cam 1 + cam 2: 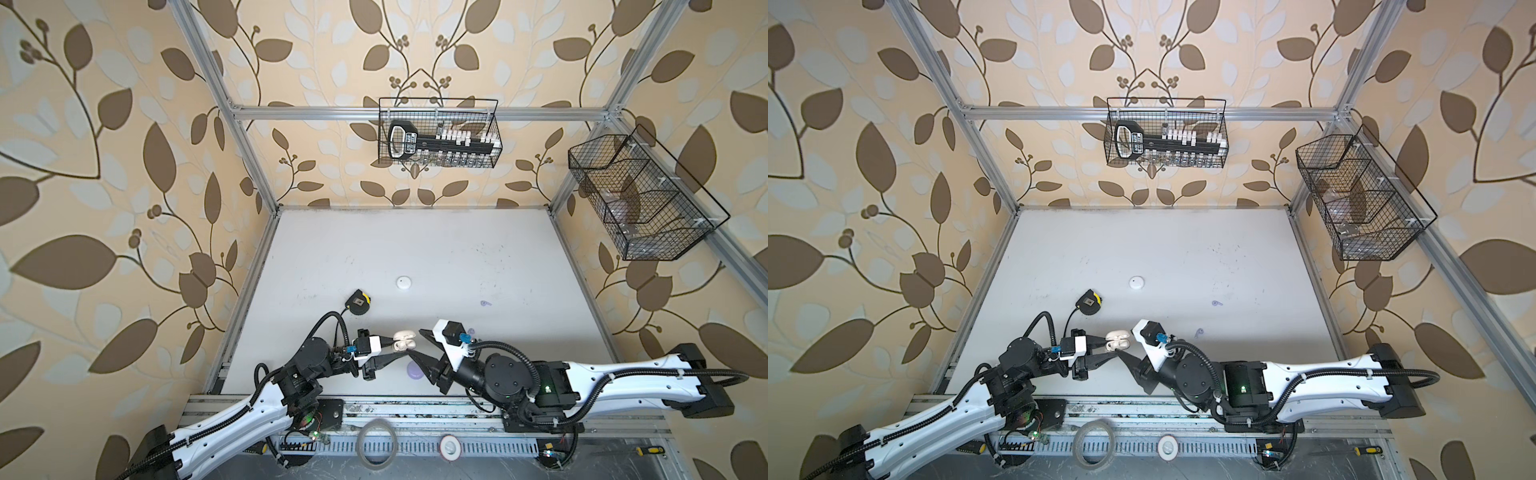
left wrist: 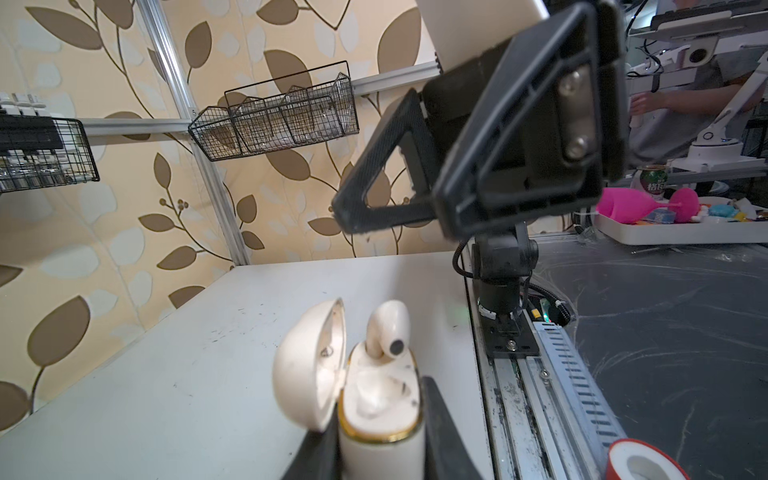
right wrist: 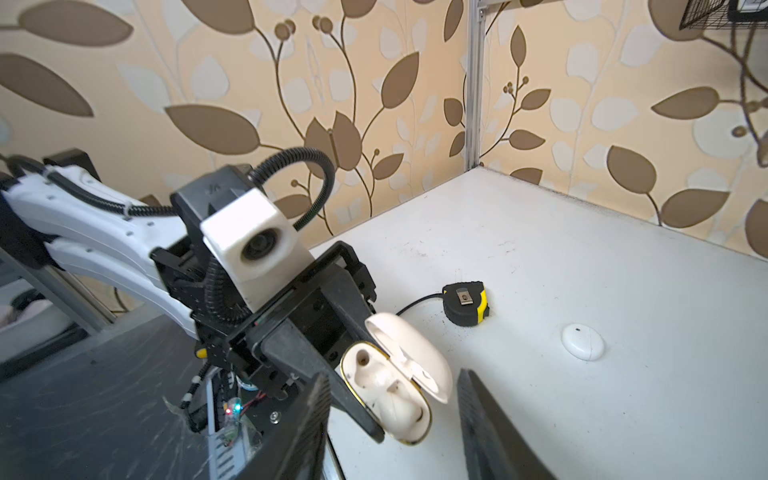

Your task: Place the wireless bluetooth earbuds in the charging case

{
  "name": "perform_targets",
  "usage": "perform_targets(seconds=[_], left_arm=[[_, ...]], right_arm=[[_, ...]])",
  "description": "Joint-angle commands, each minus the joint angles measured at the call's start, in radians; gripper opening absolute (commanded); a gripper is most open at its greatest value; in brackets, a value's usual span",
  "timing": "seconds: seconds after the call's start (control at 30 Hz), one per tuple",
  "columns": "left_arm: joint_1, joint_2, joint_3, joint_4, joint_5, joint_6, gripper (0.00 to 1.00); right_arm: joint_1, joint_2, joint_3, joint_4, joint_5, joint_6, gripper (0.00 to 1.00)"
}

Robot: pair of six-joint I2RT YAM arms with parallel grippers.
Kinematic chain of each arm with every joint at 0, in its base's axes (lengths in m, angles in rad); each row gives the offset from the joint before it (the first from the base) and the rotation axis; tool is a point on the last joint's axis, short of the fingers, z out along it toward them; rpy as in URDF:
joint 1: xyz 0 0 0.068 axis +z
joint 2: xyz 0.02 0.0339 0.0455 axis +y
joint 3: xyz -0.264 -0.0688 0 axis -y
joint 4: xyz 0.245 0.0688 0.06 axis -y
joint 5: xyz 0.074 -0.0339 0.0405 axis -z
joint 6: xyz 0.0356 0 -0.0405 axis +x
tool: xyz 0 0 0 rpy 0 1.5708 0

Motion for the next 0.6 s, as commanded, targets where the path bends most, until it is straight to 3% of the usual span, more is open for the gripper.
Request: perform_targets(seconds=[0.0, 0.2, 0.37, 0.47, 0.57], left_arm=[[-0.009, 0.001, 0.019, 0.060, 0.023, 0.013, 0.00], [-0.009, 0.003, 0.022, 0.061, 0.038, 0.011, 0.00], [-0.009, 0.010, 0.026, 0.060, 0.060, 0.014, 0.00], [-0.009, 0.014, 0.030, 0.060, 0.068, 0.015, 0.00], [-0.009, 0.015, 0.031, 0.061, 0.071, 0.016, 0.00]], right_arm=[[0.004, -0.055, 0.023, -0.070, -0.013, -0.027, 0.44], [0.005, -0.070, -0.008, -0.073, -0.122, -0.111, 0.38], [0.001, -0.038, -0.016, -0.061, -0.136, -0.149, 0.38], [-0.005, -0.018, -0.010, -0.059, -0.144, -0.152, 0.31], [-0.014, -0.002, -0.012, -0.050, -0.164, -0.149, 0.31]])
